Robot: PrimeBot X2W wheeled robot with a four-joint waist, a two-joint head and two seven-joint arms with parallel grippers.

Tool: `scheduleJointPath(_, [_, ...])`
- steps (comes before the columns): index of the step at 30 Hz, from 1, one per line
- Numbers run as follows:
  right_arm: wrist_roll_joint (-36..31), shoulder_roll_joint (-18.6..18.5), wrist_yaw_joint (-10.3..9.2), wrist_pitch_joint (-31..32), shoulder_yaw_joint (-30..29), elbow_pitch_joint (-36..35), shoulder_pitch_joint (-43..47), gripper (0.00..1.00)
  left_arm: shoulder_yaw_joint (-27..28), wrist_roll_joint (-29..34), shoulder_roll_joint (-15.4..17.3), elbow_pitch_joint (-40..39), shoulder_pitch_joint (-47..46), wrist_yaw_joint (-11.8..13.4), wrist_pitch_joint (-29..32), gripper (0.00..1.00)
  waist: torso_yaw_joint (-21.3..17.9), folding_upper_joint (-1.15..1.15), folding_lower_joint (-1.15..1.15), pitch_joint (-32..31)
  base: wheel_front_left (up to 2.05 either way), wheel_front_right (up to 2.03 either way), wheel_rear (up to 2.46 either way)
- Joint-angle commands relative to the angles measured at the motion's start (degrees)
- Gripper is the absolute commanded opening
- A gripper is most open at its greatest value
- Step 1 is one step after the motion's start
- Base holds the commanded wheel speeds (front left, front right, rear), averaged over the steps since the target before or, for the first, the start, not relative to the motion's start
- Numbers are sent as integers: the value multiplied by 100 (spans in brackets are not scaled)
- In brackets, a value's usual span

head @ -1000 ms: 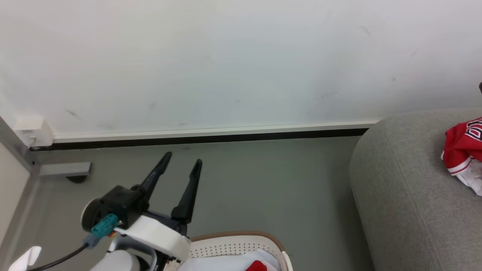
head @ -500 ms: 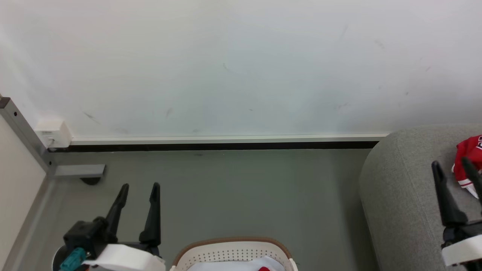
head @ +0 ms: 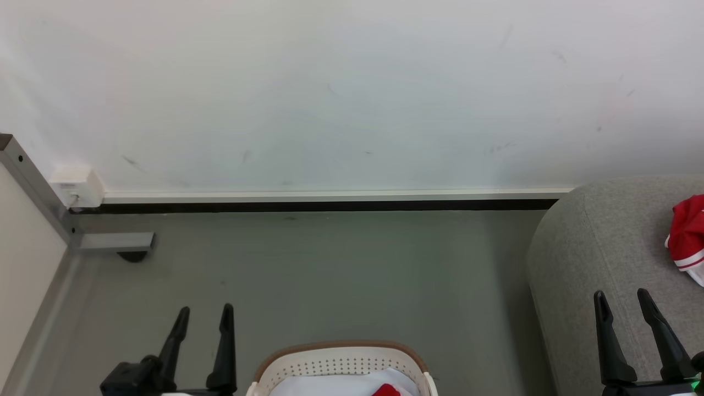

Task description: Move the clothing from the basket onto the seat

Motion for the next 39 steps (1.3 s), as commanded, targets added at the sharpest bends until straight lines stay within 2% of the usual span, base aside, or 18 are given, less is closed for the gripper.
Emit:
scheduleJointPath(1, [-56,14,-13,35,-29,-58,72,100,105,151,-92,55,66,-132,-4,100,-3,0,0,23,0,0,0])
scheduleJointPath(8, [-19,74,-13,82,1,-86,-19,100,311,470,-391,248,-101,-498,-4,100,-13,0,0,48,0,0,0])
scheduleJointPath(17, [4,86,-13,73,68,-11,-53,100,501,682,-605,412,-152,-788,-5,100,-27,0,0,75,0,0,0])
scheduleJointPath(29, [50,19,-13,112,36,-52,-124,100,763,934,-800,538,-149,-1017,-5,100,-69,0,0,178,0,0,0])
scheduleJointPath(39, [47,-122,-13,86,5,-76,-278,100,835,1081,-869,637,-381,-1174,-5,100,-324,0,0,587,0,0,0])
